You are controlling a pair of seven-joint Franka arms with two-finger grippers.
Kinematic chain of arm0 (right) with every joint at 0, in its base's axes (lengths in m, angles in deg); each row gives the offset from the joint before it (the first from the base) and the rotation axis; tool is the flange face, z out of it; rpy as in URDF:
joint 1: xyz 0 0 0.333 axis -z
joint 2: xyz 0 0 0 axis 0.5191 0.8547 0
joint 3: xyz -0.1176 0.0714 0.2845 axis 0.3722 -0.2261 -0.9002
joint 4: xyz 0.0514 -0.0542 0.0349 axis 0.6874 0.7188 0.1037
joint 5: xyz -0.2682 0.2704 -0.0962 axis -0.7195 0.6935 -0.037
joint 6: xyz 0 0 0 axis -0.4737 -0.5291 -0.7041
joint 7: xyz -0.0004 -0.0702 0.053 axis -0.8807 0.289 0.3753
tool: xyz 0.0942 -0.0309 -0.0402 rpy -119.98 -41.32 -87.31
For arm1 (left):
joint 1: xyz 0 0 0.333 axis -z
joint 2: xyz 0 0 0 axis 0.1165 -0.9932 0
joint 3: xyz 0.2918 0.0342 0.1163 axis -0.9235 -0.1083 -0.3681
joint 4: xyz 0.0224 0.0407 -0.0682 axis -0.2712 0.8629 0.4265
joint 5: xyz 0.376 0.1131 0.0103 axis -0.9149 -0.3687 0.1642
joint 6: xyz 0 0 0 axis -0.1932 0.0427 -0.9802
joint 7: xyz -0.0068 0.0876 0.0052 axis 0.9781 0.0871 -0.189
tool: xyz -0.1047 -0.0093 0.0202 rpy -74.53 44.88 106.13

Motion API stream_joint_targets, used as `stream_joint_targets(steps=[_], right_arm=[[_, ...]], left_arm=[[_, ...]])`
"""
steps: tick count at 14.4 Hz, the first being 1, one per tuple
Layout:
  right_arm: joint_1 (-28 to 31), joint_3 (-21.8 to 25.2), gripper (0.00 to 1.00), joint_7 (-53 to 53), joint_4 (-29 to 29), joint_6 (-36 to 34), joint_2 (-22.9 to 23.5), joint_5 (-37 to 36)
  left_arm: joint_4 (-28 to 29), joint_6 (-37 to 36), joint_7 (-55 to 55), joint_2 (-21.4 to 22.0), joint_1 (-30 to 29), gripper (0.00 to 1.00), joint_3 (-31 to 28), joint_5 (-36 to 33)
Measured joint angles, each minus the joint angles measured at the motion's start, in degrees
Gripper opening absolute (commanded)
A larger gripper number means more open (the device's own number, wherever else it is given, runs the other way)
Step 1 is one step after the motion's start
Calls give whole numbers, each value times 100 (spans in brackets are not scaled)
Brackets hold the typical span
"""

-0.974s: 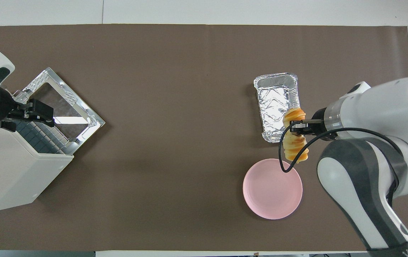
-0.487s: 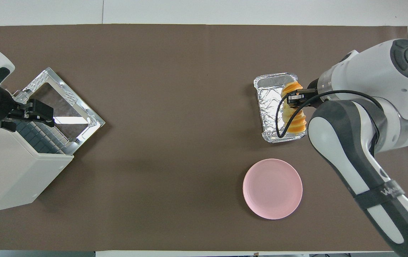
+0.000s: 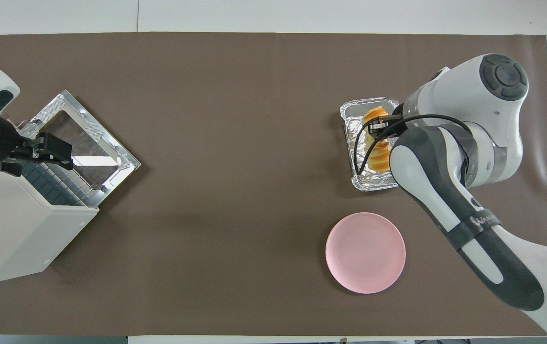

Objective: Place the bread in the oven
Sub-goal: 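Lower the bread rolls into the foil tray and release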

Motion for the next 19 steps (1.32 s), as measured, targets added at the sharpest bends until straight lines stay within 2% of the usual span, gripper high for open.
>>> stream_joint_targets(steps=[5,6,7,8,10,14,19], right_arm=[[-78,-2,2,62,357,732,142,-1],[-85,-2,36,62,392,860,170,-1],[-86,-2,88,62,420,946,193,-1],[-85,0,100,62,425,983,210,-1],[-64,9,100,64,385,957,207,-14],[42,107,100,66,-35,409,-20,-181],[584,151,100,126,165,302,-148,-259]], left_arm=[[0,0,0,0,0,100,0,0],[0,0,0,0,0,100,0,0],[0,0,0,0,0,100,0,0],[0,0,0,0,0,100,0,0],[0,0,0,0,0,100,0,0],[0,0,0,0,0,100,0,0],[0,0,0,0,0,100,0,0]])
